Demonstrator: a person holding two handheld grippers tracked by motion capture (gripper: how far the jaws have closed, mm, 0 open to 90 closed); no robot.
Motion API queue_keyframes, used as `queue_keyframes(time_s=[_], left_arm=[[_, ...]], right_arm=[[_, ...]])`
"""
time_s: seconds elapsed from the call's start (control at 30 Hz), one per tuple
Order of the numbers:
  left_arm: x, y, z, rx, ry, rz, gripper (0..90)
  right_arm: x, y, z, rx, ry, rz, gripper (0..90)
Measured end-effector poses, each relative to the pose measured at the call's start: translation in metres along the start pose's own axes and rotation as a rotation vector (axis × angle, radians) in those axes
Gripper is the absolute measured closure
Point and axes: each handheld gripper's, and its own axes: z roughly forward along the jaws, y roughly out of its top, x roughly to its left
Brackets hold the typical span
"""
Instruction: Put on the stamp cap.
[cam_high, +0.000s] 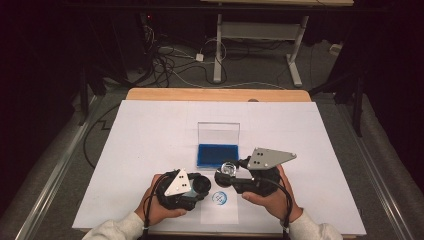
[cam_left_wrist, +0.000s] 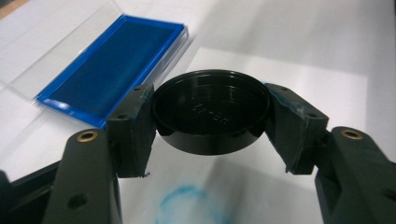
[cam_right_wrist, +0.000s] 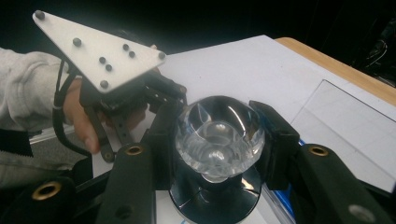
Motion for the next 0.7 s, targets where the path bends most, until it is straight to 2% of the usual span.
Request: queue_keyframes(time_s=[0.1, 0.27, 0.7], left_arm=[[-0.002, 0.005, 0.007, -0.004, -0.013, -0.025, 36.5], [-0.003, 0.013, 0.008, -0.047, -0.028, -0.028, 36.5], [-0.008, 0.023, 0.007, -0.096, -0.039, -0.016, 36.6]], right_arm=[[0.001, 0.002, 0.002, -0.005, 0.002, 0.007, 56.5], [0.004, 0.005, 0.006, -0.012, 0.015, -0.002, 56.5], [0.010, 0.005, 0.020, -0.001, 0.043, -0.002, 56.5]])
